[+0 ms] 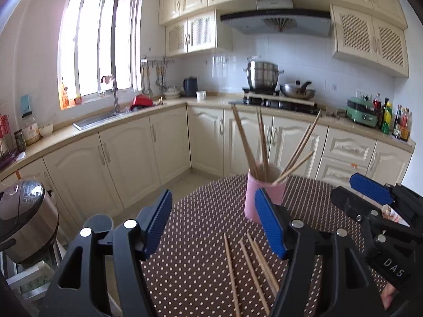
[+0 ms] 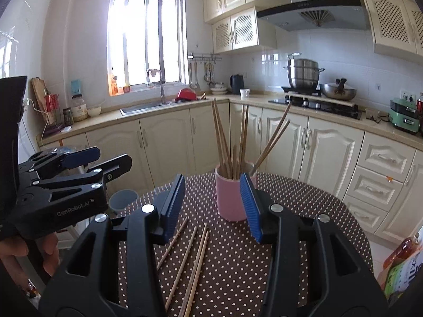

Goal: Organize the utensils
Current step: 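Move both tools to the pile and grasp a chopstick with each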

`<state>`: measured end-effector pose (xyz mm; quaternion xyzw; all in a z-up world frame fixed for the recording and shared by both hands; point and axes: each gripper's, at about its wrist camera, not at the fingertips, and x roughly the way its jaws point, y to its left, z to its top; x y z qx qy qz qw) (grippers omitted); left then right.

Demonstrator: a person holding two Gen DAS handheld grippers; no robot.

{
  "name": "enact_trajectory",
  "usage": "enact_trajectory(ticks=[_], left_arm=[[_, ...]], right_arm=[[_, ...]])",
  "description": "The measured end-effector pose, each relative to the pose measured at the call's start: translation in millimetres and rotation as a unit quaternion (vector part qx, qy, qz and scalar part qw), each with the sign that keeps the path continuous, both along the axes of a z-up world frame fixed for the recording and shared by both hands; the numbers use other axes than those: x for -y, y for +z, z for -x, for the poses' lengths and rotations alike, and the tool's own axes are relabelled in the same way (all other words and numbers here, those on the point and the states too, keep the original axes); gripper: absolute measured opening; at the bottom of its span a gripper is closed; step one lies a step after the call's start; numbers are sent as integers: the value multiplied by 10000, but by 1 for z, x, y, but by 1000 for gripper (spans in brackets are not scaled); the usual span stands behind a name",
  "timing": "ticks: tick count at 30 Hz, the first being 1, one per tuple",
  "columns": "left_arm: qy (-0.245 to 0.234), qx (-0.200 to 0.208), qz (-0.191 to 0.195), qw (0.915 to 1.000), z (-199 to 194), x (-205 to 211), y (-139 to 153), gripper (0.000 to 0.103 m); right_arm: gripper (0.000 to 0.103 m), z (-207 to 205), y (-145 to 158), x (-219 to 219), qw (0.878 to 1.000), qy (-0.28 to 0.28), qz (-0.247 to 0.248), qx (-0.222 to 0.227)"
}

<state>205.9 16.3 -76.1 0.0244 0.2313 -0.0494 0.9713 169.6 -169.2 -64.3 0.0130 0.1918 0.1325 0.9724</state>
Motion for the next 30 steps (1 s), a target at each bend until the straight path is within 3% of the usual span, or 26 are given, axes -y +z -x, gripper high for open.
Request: enact_trajectory(ticks=[6,13,22,30], left_arm=[[59,-841,-164,9963,-28,-8,-49,64],[69,-1748,-63,9846,-58,-15,-107,64],[5,-2158,-201,9762,-76,-4,-142,64],[21,-2311,-397,9721,-88,6,-161,64]], right_arm=[[43,-19,-38,-4,9984,-13,114,-561],[43,-45,-90,-13,9901,28,239,-1384],[43,-68,-131,-23,9763,169,376,-2125],[43,-79,-143,-28,9695,267,416,-2402]])
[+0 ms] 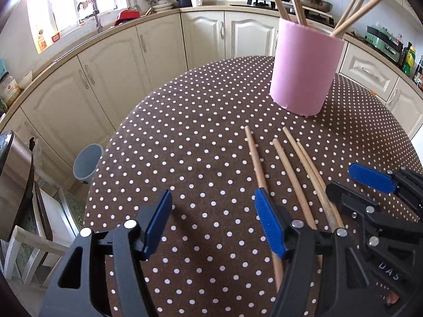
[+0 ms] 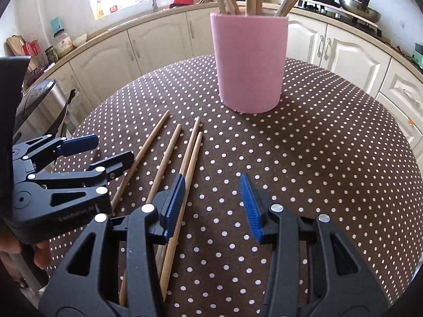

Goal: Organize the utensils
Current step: 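Move both tools to the pile and grasp a chopstick with each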

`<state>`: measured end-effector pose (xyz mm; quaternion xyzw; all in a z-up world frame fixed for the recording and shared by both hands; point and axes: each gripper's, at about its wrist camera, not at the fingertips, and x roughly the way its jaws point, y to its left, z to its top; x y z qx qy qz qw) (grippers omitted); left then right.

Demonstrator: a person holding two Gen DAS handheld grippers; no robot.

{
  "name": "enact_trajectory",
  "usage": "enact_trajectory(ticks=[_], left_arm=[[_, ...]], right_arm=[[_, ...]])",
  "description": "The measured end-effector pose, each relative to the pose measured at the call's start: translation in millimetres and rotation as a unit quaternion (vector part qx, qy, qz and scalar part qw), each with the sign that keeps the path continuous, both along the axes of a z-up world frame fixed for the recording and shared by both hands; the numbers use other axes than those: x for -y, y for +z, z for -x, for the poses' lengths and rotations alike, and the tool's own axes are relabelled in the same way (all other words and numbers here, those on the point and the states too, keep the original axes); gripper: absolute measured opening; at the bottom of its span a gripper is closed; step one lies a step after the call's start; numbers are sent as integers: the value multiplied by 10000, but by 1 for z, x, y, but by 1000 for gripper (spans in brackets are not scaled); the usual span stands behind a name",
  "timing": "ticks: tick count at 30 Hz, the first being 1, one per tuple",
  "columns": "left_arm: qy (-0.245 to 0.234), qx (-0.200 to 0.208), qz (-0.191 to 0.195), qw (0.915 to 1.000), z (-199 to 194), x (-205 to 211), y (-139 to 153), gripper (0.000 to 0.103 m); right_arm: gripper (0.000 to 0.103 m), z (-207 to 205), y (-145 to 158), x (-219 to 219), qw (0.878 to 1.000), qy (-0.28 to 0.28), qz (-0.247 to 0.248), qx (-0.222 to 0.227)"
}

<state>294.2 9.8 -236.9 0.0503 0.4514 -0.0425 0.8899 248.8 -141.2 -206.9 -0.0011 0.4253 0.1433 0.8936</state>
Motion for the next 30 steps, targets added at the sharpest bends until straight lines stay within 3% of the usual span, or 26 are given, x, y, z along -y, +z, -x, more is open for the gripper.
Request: enact_trajectory(ticks=[11,17,25,26,29,30], left_arm=[[-2,140,346,9993,-4,-3,16,64],[-102,-140,-39,9998,-16,16,3,64],[-28,-245,1,9997,-42,20,3,64],[-31,-264,0,9996,-45,20,3,63],[-149,-273,67,9995,-51,23,6,33],[-190,-269,60,9994,-52,25,6,23]], right_arm=[[41,-12,1,-12,9998,100,148,-61],[40,-15,2,-10,9995,175,227,-148],[33,-28,2,-19,9984,216,458,-243],[28,-30,2,-19,9983,220,471,-251],[9,-38,3,-21,9983,212,466,-287],[9,-41,3,-20,9985,209,390,-329]])
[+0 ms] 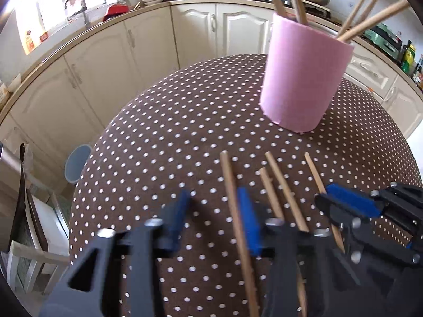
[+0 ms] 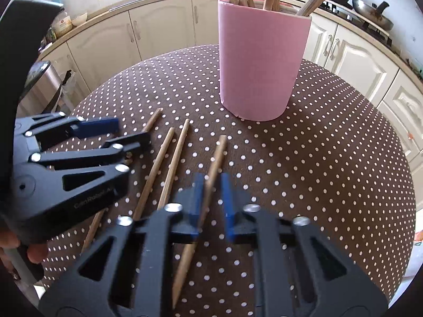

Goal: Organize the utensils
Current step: 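Move both tools to the pile and grasp a chopstick with each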

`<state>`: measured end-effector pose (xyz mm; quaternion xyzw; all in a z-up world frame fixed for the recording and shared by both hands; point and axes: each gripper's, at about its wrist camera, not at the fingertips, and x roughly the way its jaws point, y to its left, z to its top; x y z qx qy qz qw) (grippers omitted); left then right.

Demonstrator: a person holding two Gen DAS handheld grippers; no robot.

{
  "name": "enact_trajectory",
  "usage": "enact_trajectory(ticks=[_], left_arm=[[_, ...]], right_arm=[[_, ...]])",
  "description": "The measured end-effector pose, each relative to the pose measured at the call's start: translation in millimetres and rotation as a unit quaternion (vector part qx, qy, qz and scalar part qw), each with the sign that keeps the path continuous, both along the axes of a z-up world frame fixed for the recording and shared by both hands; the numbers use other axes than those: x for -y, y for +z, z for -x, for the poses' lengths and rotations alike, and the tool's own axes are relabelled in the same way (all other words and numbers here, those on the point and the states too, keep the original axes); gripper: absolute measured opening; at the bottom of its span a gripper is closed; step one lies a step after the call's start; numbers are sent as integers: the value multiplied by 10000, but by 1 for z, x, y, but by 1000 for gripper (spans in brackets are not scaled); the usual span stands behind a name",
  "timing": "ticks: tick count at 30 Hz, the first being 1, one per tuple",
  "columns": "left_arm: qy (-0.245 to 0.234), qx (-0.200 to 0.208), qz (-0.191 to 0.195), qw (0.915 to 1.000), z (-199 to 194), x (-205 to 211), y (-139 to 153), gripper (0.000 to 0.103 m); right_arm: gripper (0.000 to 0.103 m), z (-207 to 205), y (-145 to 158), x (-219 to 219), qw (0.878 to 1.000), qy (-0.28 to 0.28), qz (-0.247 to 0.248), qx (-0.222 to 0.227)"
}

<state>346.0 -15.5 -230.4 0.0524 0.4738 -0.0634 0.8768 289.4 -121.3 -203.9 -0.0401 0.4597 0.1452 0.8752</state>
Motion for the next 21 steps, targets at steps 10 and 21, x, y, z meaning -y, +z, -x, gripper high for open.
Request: enact_trajectory(ticks=[10,21], left_arm=[[25,183,297,9994,11,1,10,6],[-148,983,705,9925,60,-6,85,6]], right_arm=[[6,2,10,22,9993,-58,-373,12],[6,32,71,62,9925,-157,-997,685]])
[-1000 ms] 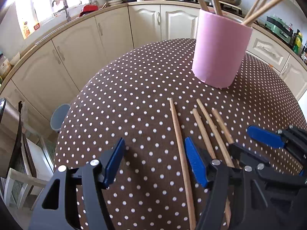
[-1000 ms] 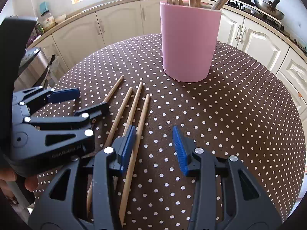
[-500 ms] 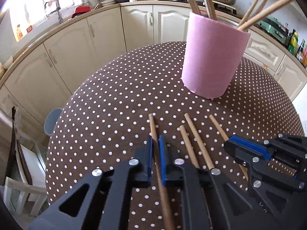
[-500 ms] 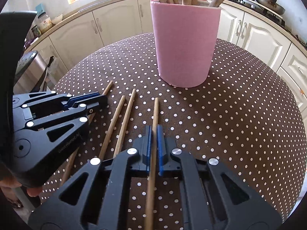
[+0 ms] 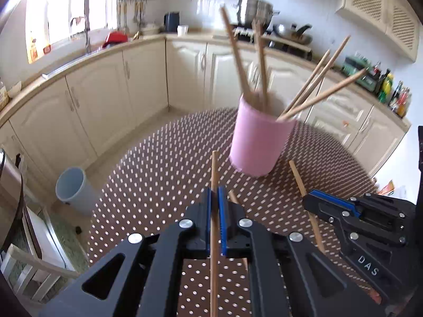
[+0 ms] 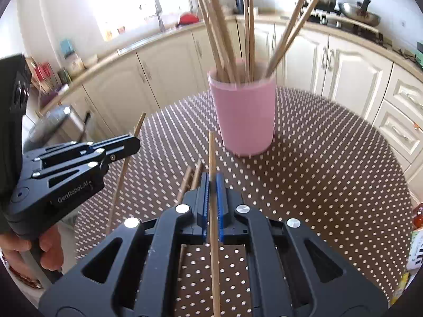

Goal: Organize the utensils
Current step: 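Move both tools to the pile and grasp a chopstick with each, then lift both held chopsticks and carry them over the pink cup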

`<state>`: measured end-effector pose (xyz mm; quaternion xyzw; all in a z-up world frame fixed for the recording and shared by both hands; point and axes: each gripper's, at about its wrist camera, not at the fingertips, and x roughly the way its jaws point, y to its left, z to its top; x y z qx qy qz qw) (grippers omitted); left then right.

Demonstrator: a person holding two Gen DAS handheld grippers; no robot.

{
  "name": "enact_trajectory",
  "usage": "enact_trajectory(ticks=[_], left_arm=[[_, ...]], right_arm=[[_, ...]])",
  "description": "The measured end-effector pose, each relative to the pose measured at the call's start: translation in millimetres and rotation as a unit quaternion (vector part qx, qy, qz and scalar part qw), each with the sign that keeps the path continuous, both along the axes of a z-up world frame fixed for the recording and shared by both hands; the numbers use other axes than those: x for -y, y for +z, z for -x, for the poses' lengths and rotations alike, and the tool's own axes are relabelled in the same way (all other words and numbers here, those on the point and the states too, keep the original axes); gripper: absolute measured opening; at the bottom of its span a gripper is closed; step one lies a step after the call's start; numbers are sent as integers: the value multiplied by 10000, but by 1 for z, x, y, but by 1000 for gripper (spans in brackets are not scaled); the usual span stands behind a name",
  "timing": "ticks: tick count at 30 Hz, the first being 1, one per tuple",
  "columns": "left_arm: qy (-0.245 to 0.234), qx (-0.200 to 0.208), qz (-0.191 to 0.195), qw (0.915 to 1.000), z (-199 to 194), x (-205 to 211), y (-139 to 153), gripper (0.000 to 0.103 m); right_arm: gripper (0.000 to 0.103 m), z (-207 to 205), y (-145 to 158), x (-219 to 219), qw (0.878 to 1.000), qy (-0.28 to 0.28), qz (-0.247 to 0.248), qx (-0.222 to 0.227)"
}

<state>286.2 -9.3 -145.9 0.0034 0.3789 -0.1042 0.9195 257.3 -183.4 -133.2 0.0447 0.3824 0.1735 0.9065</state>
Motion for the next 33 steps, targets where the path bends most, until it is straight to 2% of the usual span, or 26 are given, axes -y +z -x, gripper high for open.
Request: enact_trajectory(ticks=[6,14,22,33], left_arm=[[-120,585,209,9980,33,4,42,6],[-226,1191,350,9920,64,11,78,6],[-131,1471,504,9878,73,7,99,6],[-48,1731,624,9829,54,14,127,6]], right_arm=[[6,32,45,8,9975,-53,-278,649],[6,54,74,13,9918,-185,-454,1176],[6,62,91,22,9865,-283,-524,1527],[6,55,118,35,9795,-368,-515,1912]])
